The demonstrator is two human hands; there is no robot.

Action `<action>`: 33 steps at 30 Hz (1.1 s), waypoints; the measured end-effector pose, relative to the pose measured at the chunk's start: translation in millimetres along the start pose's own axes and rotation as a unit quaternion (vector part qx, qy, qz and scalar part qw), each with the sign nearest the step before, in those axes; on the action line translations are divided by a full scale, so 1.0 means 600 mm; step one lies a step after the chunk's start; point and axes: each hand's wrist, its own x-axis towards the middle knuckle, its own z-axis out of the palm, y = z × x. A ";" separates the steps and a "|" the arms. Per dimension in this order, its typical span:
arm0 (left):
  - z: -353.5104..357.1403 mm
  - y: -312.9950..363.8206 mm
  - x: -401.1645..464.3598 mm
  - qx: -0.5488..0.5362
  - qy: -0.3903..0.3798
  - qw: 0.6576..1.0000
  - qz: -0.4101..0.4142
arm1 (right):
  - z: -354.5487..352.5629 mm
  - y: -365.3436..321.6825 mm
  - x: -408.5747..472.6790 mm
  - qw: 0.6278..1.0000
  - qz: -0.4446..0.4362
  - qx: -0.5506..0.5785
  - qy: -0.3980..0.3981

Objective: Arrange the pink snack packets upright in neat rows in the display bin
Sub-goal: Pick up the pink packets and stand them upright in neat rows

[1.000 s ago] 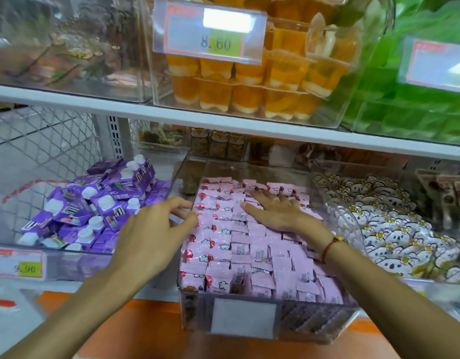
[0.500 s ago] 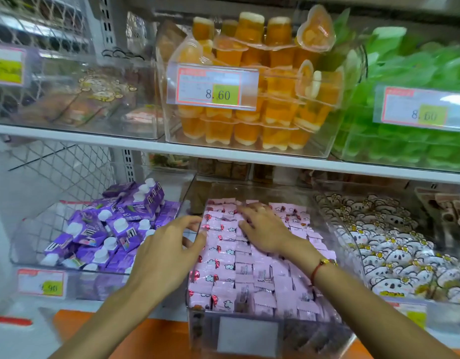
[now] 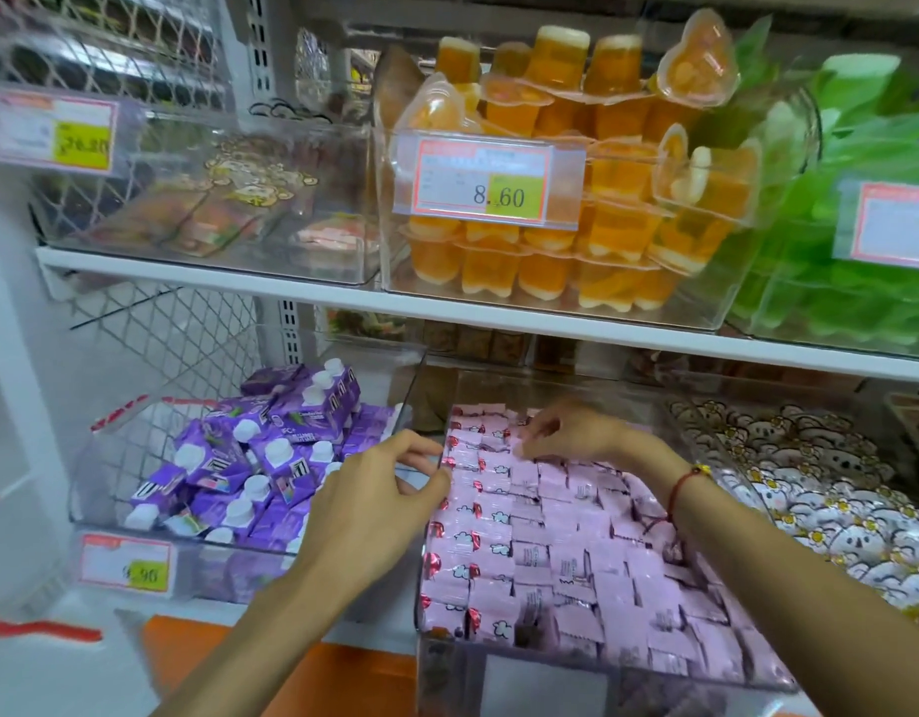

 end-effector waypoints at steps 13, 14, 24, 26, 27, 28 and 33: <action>-0.005 0.006 -0.006 0.008 0.036 0.999 0.035 | 0.005 -0.042 -0.052 0.811 -0.006 0.425 0.402; -0.006 0.012 -0.003 0.010 0.070 0.996 0.051 | 0.007 -0.040 -0.066 0.769 0.005 0.490 0.410; 0.031 0.090 0.093 -0.059 -0.149 0.956 0.245 | 0.040 -0.023 -0.129 0.620 0.041 0.762 0.184; 0.022 0.091 0.113 -0.129 -0.187 0.957 0.180 | 0.041 -0.013 -0.132 0.641 0.035 0.748 0.170; 0.016 0.091 0.120 -0.157 -0.207 0.957 0.131 | 0.040 -0.010 -0.133 0.672 0.031 0.720 0.172; 0.010 0.090 0.124 -0.187 -0.221 0.954 0.078 | 0.040 -0.007 -0.134 0.707 0.023 0.684 0.179; 0.006 0.089 0.127 -0.294 -0.230 0.923 -0.093 | 0.049 -0.017 -0.139 0.806 -0.037 0.554 0.204</action>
